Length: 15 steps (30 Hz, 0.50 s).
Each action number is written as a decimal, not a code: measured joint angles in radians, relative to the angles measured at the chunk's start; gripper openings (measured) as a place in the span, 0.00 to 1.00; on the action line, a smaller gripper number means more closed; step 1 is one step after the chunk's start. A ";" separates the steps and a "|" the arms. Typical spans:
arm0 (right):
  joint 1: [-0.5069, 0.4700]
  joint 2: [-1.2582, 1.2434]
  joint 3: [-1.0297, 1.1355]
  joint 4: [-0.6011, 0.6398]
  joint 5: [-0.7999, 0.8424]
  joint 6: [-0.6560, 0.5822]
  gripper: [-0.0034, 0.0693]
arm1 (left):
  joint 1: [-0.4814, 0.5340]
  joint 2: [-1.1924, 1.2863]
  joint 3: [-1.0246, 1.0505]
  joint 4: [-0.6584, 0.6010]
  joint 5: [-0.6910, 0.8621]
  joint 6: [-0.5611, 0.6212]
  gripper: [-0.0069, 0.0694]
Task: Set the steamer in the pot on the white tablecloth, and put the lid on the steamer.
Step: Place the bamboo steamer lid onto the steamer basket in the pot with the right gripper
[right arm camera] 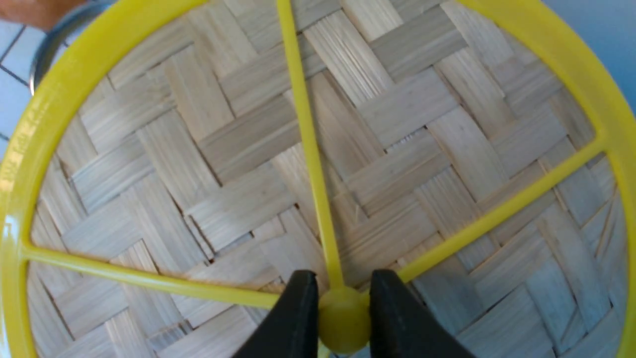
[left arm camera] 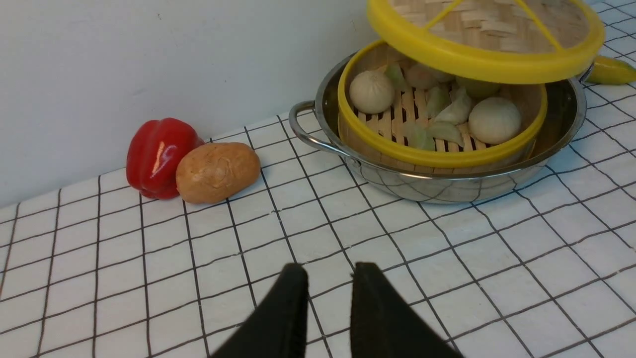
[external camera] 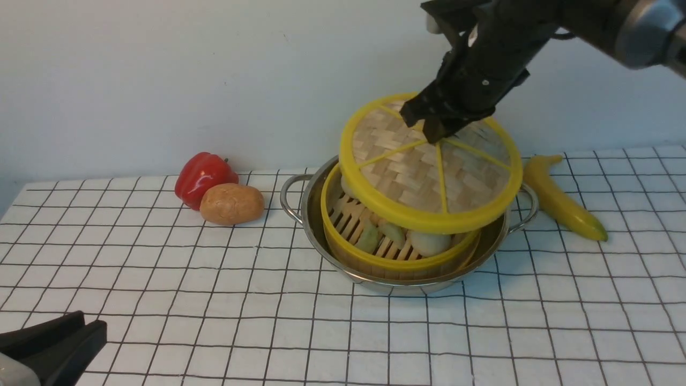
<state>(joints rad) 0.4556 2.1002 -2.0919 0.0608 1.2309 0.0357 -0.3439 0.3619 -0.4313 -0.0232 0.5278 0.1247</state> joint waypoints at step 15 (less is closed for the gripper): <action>0.086 0.095 -0.043 -0.127 0.003 0.034 0.25 | 0.000 0.000 0.000 0.000 -0.002 0.000 0.26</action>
<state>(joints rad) 0.5417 2.1955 -2.1351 -0.0663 1.2343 0.0693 -0.3439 0.3619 -0.4313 -0.0234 0.5258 0.1247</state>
